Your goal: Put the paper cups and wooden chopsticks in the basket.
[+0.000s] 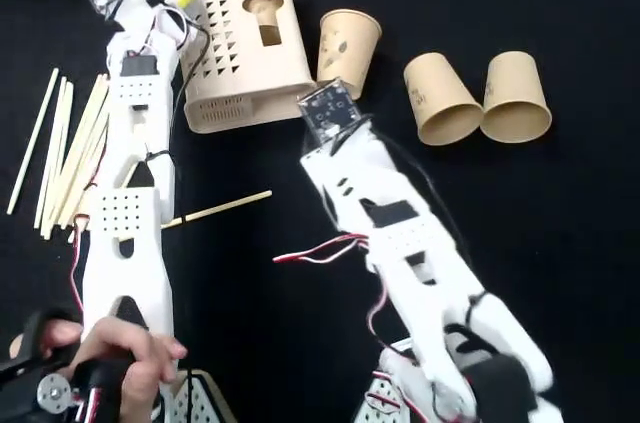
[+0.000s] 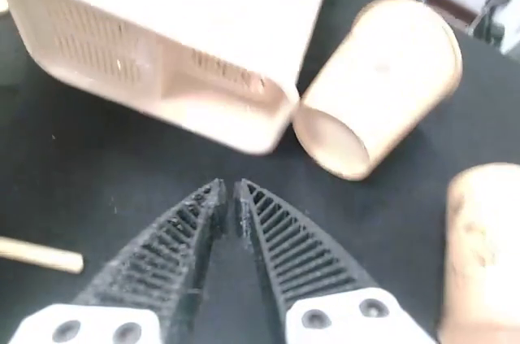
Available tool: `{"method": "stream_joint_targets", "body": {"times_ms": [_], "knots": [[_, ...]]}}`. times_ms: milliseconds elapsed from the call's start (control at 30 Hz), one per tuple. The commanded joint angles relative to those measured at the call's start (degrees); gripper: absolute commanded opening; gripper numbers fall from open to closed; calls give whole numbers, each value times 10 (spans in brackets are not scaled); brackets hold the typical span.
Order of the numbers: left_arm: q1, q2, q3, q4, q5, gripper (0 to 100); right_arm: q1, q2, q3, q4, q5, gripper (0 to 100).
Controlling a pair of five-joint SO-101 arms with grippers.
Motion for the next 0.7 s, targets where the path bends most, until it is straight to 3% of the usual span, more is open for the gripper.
{"method": "stream_joint_targets", "body": {"times_ms": [0, 333, 500, 667], "knots": [[4, -3, -44, 69, 4, 238, -7, 50, -7, -108, -1, 41], [4, -3, -147, 234, 1, 89, 2, 106, -7, -164, 0, 43], [12, -8, -158, 280, -5, 85, 2, 106, -7, -164, -3, 45], [29, -8, -159, 298, -55, 84, 2, 106, -6, -164, -3, 45]]}}
